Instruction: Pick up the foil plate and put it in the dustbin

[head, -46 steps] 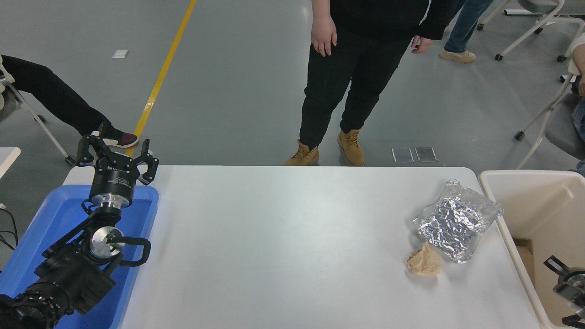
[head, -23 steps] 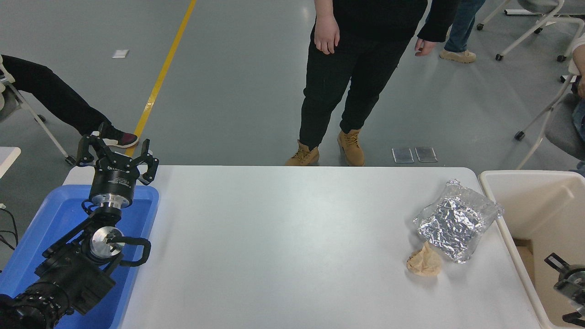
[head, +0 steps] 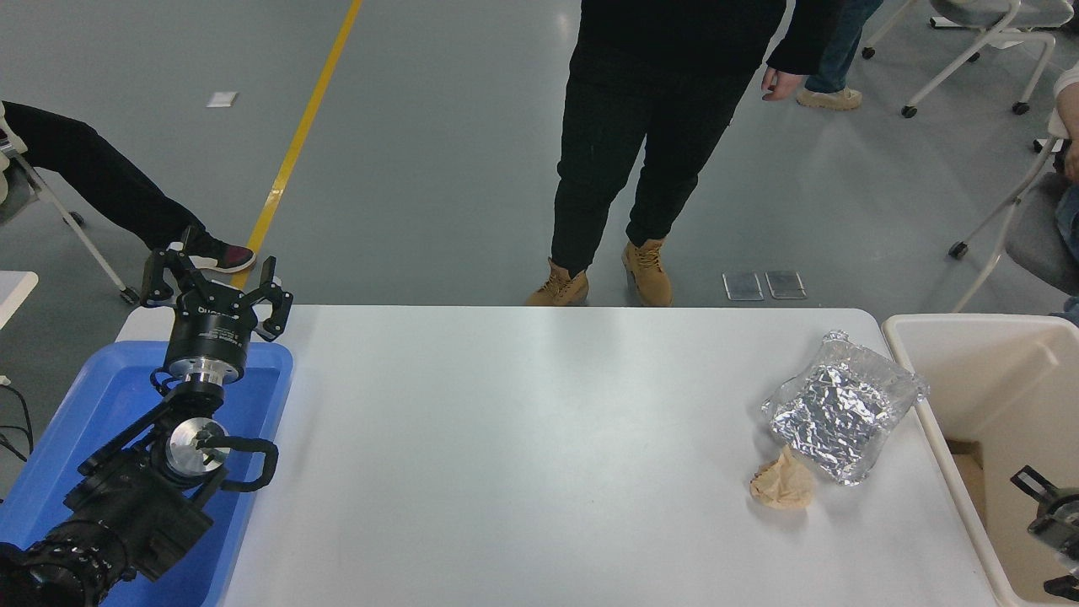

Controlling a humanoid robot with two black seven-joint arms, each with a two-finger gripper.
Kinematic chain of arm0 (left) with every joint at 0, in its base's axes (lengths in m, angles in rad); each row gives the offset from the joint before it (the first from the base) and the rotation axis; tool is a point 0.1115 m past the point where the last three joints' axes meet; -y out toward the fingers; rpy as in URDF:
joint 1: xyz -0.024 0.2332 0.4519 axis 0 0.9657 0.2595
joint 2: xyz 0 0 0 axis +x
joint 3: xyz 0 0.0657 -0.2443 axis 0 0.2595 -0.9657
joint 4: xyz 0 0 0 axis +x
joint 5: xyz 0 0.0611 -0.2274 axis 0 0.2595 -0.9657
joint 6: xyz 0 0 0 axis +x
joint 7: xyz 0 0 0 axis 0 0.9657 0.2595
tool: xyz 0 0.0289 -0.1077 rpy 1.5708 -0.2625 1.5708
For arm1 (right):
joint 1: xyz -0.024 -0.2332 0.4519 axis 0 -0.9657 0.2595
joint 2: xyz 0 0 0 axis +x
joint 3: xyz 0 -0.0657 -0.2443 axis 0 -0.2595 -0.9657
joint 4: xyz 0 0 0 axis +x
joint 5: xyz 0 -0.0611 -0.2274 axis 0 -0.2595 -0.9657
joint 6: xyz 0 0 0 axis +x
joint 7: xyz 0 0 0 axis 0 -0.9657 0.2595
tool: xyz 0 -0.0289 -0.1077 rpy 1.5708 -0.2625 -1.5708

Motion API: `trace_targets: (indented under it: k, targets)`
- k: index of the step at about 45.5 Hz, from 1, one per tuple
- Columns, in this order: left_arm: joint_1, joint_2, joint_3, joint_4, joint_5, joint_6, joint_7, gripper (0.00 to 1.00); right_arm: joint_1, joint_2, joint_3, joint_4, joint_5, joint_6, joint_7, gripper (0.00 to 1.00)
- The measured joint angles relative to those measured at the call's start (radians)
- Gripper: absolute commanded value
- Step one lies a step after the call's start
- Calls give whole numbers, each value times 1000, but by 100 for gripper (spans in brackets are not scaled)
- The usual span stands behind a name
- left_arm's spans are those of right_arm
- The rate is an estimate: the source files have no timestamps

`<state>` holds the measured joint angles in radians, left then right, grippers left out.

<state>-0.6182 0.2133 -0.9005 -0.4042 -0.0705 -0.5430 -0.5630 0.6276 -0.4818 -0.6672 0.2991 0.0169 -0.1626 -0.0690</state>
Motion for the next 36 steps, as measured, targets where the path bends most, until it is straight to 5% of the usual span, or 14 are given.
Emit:
trace_targets:
  k: [36]
  targets:
    - [0, 0, -1, 0, 0, 0, 0, 99, 30, -50, -3, 13, 0, 9, 0, 0]
